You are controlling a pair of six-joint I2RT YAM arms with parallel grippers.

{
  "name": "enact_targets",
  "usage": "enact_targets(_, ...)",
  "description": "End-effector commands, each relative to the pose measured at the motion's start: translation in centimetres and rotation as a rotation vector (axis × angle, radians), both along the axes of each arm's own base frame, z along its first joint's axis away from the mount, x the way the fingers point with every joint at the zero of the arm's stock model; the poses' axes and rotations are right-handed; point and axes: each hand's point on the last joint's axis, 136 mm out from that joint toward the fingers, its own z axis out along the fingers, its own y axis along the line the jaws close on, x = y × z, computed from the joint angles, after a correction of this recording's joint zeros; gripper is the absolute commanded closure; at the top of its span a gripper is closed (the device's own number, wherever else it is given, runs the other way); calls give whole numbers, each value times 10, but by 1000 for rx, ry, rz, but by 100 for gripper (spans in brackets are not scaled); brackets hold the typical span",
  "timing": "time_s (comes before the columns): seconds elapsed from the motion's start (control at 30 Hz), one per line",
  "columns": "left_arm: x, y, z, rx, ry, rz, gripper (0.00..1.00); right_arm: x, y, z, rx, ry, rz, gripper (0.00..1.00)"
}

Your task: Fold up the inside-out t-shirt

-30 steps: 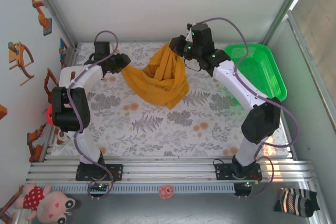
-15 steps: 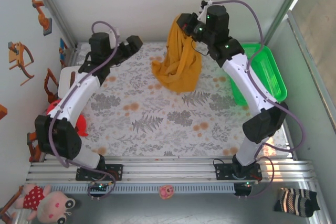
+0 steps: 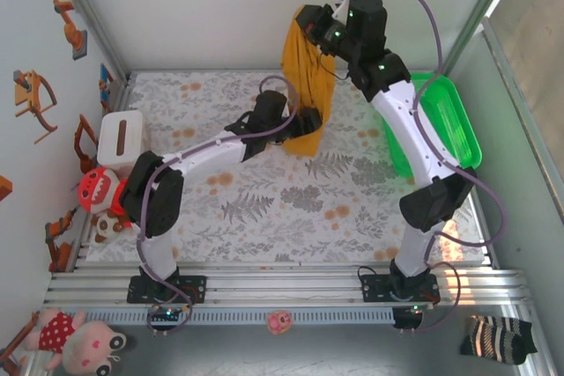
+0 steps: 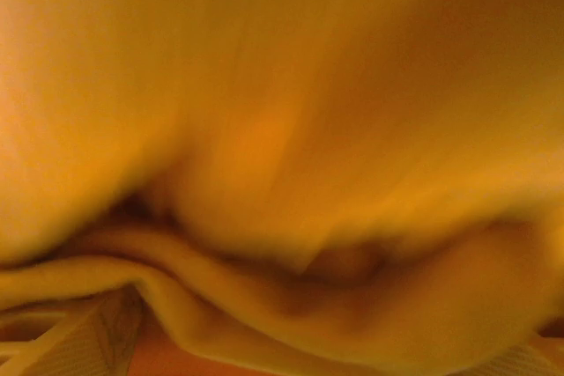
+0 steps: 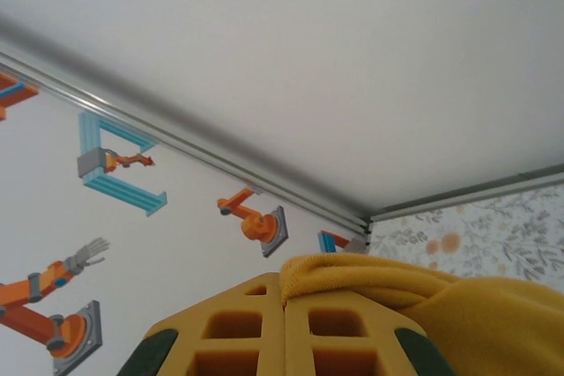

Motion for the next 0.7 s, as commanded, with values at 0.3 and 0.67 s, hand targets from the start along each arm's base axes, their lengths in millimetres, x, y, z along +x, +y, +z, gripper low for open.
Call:
enact_targets(0.3, -16, 148, -31, 192, 41, 181, 13, -13, -37, 62, 123, -134, -28, 100)
enact_targets(0.67, 15, 105, 101, -47, -225, 80, 13, -8, -28, 8, 125, -30, 9, 100)
